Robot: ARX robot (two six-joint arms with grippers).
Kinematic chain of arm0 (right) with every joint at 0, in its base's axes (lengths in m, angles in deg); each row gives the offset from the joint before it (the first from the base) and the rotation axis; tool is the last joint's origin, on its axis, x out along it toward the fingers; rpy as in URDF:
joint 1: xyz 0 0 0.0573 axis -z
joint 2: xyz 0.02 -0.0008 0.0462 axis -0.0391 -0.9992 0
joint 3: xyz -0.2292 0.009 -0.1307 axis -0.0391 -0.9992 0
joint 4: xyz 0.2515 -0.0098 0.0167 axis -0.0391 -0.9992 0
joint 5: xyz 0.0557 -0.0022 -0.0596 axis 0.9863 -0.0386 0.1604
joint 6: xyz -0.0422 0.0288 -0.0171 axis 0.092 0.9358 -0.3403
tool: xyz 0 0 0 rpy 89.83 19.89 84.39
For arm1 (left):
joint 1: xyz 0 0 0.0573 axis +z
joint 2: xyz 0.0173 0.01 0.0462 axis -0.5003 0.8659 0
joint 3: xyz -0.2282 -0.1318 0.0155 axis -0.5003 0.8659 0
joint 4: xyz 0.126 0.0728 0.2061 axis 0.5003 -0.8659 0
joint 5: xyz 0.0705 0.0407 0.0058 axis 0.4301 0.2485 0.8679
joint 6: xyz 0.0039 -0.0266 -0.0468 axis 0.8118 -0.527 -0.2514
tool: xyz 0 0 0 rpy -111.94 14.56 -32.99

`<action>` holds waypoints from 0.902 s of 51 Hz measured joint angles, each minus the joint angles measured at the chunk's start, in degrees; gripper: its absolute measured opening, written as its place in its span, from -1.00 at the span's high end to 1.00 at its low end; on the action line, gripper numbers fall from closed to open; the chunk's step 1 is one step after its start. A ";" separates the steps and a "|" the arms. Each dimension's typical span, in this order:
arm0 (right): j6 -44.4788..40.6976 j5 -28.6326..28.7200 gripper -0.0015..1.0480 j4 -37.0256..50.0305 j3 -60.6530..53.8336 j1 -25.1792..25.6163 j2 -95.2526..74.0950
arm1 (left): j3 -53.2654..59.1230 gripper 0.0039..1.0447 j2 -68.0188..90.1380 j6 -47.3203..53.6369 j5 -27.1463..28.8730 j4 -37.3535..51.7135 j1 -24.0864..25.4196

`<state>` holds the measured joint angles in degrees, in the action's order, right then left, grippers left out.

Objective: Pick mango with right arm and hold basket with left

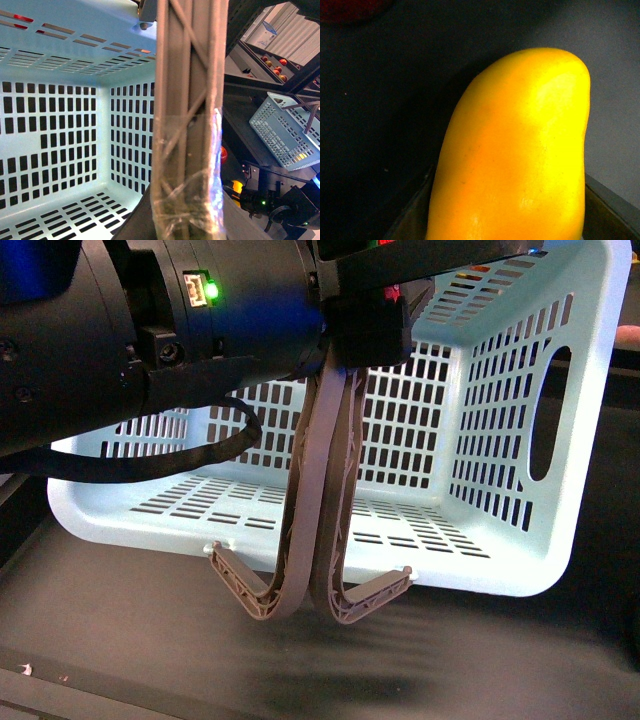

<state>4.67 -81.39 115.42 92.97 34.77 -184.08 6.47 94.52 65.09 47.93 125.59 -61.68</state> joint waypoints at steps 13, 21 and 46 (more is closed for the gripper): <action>0.00 -0.13 -0.16 0.00 -0.04 -0.02 0.07 | 0.00 0.84 0.00 0.00 -0.02 0.00 0.00; 0.04 0.61 -0.15 -0.22 -1.27 0.00 1.22 | 0.00 0.84 0.00 0.00 -0.02 0.00 0.00; -0.87 10.14 -0.15 -2.54 -10.78 0.17 19.23 | 0.00 0.84 0.00 0.00 -0.02 0.00 0.00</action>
<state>3.80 -71.24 112.88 82.19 34.95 -164.85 6.47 94.52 65.09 47.91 125.59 -61.68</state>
